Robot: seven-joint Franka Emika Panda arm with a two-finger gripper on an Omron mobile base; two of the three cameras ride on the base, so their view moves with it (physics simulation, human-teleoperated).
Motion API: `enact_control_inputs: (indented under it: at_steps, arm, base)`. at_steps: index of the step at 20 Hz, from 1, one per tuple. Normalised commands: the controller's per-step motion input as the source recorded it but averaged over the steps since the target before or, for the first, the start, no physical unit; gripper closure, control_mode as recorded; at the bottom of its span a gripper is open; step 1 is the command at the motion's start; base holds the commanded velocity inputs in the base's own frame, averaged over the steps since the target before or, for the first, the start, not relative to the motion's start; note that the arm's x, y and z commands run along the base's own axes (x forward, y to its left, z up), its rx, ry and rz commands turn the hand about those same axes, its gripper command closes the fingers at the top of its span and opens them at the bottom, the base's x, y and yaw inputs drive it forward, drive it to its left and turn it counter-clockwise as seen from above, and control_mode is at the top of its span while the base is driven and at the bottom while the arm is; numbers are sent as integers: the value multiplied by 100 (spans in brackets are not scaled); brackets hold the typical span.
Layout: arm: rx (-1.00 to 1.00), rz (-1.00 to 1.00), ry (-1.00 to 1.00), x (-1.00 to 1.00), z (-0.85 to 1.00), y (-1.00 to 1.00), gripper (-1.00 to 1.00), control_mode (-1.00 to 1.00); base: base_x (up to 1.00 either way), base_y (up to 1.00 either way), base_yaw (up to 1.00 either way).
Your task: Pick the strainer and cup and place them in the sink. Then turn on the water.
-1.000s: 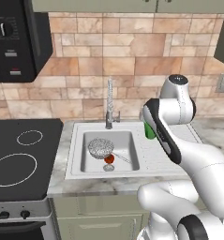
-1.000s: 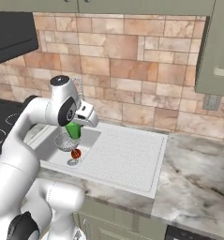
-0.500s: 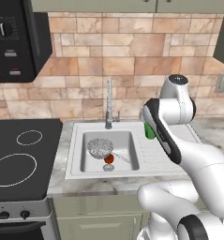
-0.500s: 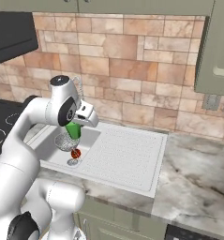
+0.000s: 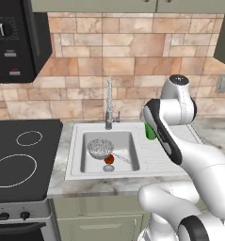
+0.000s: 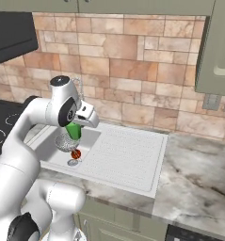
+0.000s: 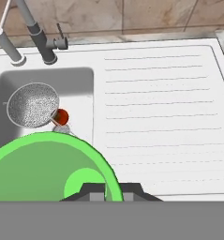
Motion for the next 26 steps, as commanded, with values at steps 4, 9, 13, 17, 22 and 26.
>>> enact_control_inputs:
  at_steps: [4,9,13,17,22,26]
  arm:
    - [3,0,3,0,-45,9,100,-100]
    - [5,6,0,0,-43,21,100,-100]
    - [1,10,0,0,-38,19,100,-100]
    - [0,11,0,0,-18,13,100,-100]
    - [0,9,0,0,-39,0,100,-100]
    - [0,8,0,0,-39,1,100,-100]
  base:
    - [0,0,0]
    - [0,0,0]
    - [0,0,0]
    - [0,0,0]
    - [0,0,0]
    - [0,0,0]
